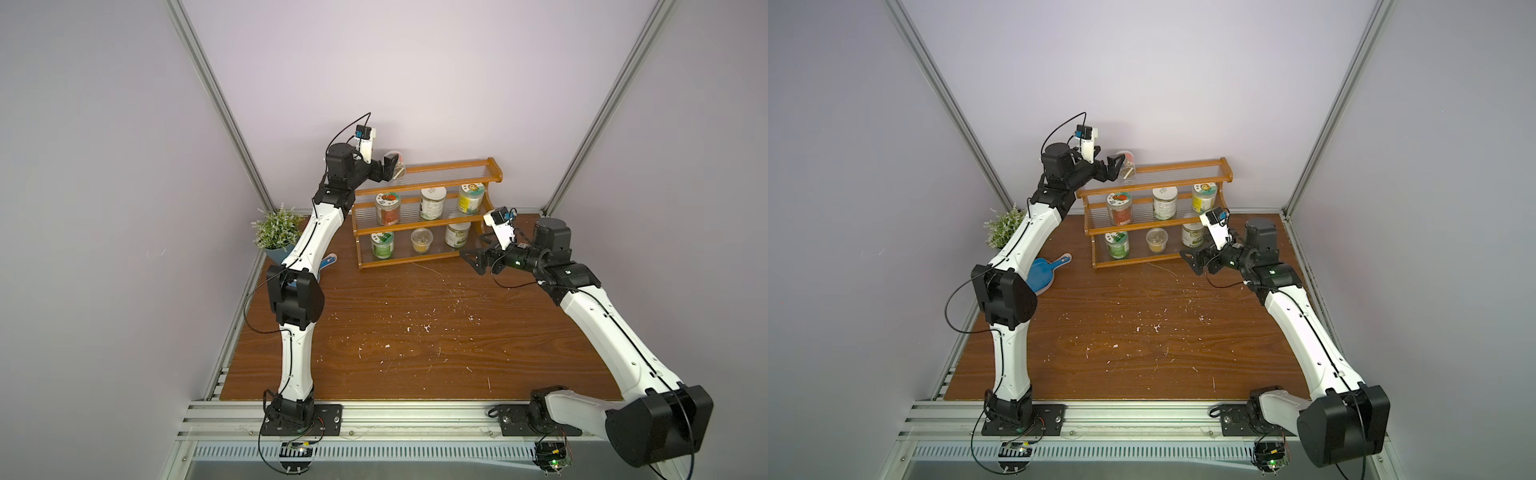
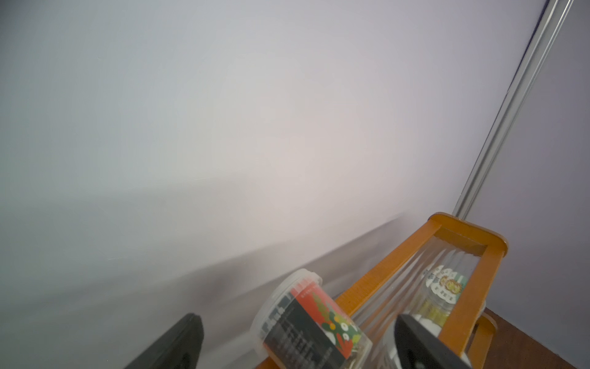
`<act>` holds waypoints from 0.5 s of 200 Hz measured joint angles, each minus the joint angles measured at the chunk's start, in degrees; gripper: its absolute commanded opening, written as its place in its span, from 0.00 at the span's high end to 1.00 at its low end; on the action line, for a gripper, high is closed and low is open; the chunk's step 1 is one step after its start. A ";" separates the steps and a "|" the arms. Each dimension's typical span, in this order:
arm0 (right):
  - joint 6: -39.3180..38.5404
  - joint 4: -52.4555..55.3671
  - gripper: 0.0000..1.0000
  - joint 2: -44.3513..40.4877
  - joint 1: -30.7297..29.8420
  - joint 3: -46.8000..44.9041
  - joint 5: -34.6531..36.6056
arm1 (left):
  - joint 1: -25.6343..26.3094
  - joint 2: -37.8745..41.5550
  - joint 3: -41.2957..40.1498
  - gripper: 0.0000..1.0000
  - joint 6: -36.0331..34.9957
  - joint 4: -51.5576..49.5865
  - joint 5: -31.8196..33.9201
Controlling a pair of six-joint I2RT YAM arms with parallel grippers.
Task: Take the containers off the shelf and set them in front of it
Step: 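Pick up a container from the shelf.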
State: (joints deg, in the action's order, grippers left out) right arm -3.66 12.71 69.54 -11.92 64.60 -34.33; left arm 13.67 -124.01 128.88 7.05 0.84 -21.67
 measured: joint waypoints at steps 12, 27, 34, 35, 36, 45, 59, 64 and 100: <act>0.00 0.00 0.00 0.02 0.00 -0.02 0.00 | -0.09 -1.18 1.79 0.04 1.01 -0.50 0.02; 0.00 -0.02 0.01 0.02 0.00 0.00 -0.02 | -0.07 -3.02 4.13 0.04 2.71 -1.16 0.04; 0.00 0.00 0.00 0.07 0.00 0.00 0.00 | -0.04 -3.89 5.22 0.04 3.45 -1.53 0.17; 0.00 0.00 0.00 0.07 0.00 0.00 -0.02 | -0.02 -3.98 5.31 0.04 3.52 -1.55 0.17; 0.00 0.00 0.01 0.09 0.00 -0.02 0.00 | 0.00 -4.15 5.51 0.04 3.63 -1.62 0.20; 0.00 -0.04 0.01 0.17 0.00 -0.02 -0.02 | 0.22 -4.92 6.23 0.04 4.33 -2.03 0.57; 0.00 -0.02 0.01 0.37 0.00 -0.02 0.00 | 0.61 -5.60 6.36 0.04 5.31 -2.60 1.53; 0.02 -0.02 0.01 0.44 0.00 -0.02 0.00 | 0.76 -5.81 6.36 0.04 5.75 -2.84 1.86; 0.02 -0.04 0.01 0.46 0.00 -0.02 0.00 | 1.36 -6.95 6.38 0.04 9.27 -3.85 4.04</act>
State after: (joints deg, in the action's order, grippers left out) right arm -3.64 12.67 70.00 -11.92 64.58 -34.33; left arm 15.03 -130.96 135.26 16.32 -3.01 -17.63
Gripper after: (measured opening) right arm 0.995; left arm 0.958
